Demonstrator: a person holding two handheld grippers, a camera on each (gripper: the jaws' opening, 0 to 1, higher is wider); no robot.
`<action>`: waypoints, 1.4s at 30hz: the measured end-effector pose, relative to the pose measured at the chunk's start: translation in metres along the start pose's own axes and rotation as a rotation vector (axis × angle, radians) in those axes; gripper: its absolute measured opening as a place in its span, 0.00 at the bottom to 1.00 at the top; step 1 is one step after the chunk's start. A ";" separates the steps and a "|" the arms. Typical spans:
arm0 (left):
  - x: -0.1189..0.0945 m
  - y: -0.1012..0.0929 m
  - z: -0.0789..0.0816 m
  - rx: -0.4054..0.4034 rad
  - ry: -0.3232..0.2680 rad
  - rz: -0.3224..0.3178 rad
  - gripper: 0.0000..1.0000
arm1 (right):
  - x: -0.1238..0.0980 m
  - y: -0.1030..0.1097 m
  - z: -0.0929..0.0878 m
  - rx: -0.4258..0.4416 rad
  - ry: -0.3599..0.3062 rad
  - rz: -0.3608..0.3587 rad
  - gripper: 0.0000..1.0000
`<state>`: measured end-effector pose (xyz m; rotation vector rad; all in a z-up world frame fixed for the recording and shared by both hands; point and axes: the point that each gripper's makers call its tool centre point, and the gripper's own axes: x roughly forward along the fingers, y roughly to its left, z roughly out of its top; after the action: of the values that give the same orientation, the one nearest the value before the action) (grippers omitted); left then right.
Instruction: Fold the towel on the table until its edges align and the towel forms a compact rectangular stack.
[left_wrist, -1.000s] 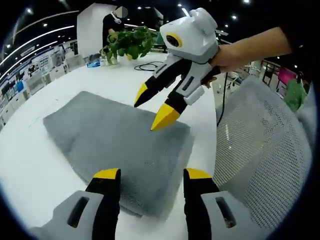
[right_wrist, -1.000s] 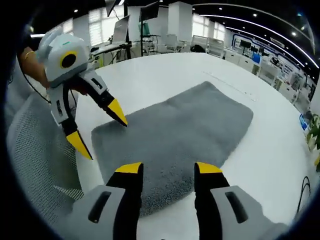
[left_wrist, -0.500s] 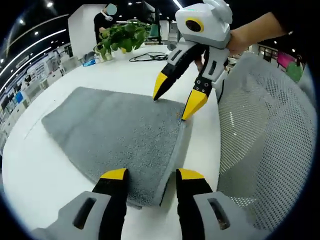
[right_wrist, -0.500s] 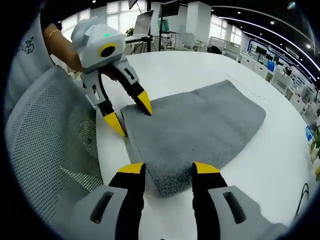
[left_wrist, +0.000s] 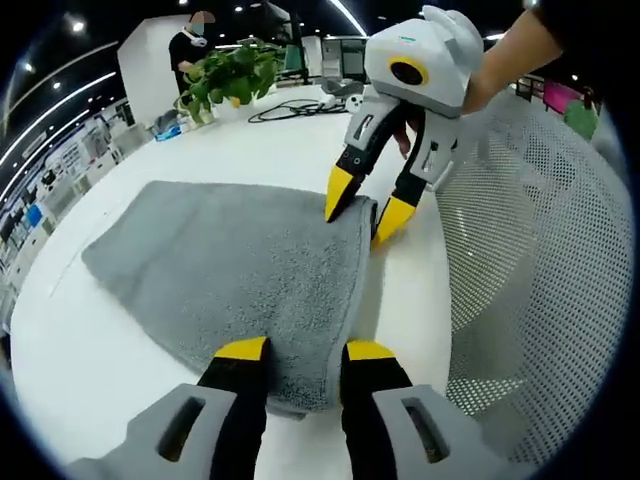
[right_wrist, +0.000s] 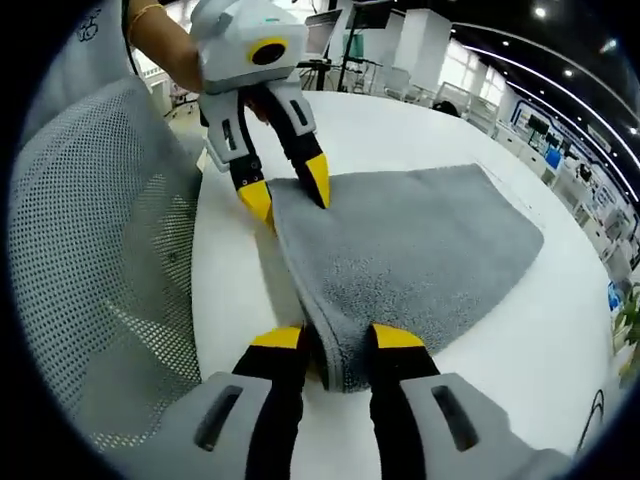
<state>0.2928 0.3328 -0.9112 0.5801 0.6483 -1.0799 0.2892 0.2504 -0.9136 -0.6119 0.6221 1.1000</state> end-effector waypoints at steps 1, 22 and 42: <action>0.000 0.000 0.000 0.004 0.000 -0.002 0.26 | 0.000 0.001 0.001 -0.008 0.001 0.001 0.19; 0.002 -0.001 0.001 0.076 0.064 -0.012 0.11 | 0.001 0.000 0.000 0.069 0.036 -0.076 0.08; -0.024 -0.057 -0.016 0.123 0.072 -0.066 0.11 | -0.015 0.066 -0.006 -0.023 0.174 -0.012 0.07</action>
<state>0.2296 0.3382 -0.9106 0.7110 0.6707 -1.1705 0.2219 0.2583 -0.9158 -0.7357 0.7557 1.0509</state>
